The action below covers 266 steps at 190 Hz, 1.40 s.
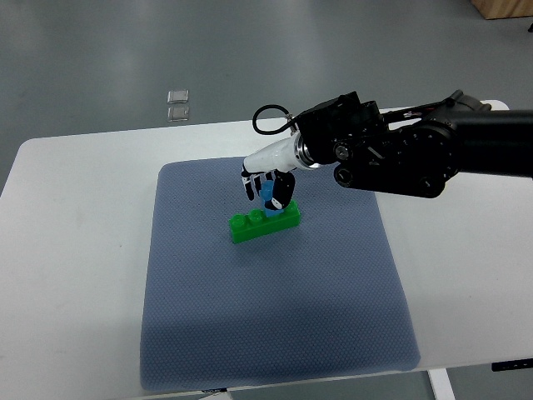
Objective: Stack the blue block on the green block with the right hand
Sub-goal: 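Press the blue block down onto the green block with the right hand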
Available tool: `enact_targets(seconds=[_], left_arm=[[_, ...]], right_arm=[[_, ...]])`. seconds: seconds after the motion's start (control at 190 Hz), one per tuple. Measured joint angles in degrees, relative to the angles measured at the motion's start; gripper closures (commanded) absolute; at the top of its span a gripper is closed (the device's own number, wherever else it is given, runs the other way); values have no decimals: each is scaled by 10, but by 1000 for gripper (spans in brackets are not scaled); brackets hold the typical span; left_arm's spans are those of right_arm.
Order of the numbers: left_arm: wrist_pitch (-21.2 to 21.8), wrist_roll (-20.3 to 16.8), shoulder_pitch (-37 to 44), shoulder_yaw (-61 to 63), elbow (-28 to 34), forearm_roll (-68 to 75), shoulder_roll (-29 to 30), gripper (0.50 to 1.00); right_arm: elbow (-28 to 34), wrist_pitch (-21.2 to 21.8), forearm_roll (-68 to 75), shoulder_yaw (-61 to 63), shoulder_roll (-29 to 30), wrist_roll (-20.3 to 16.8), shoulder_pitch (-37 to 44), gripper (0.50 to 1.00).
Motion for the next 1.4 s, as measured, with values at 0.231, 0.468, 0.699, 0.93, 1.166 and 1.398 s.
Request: enact_targets(seconds=[0.231, 0.468, 0.699, 0.93, 1.166, 1.398], left_arm=[[0, 0, 0, 0, 0, 0, 0, 500], [0, 0, 0, 0, 0, 0, 0, 500], [0, 0, 0, -1, 0, 0, 0, 500], [0, 0, 0, 0, 0, 0, 0, 500], [0, 0, 0, 0, 0, 0, 0, 500], [0, 0, 0, 0, 0, 0, 0, 500]], right_arm=[[-4, -7, -2, 0, 1, -1, -9, 889], [-6, -8, -4, 0, 1, 0, -15, 889], [-6, -17, -4, 0, 2, 0, -21, 889], [-6, -23, -4, 0, 1, 0, -28, 889], [-6, -38, -3, 0, -1, 1, -38, 889], [-6, -52, -2, 0, -4, 1, -42, 893]])
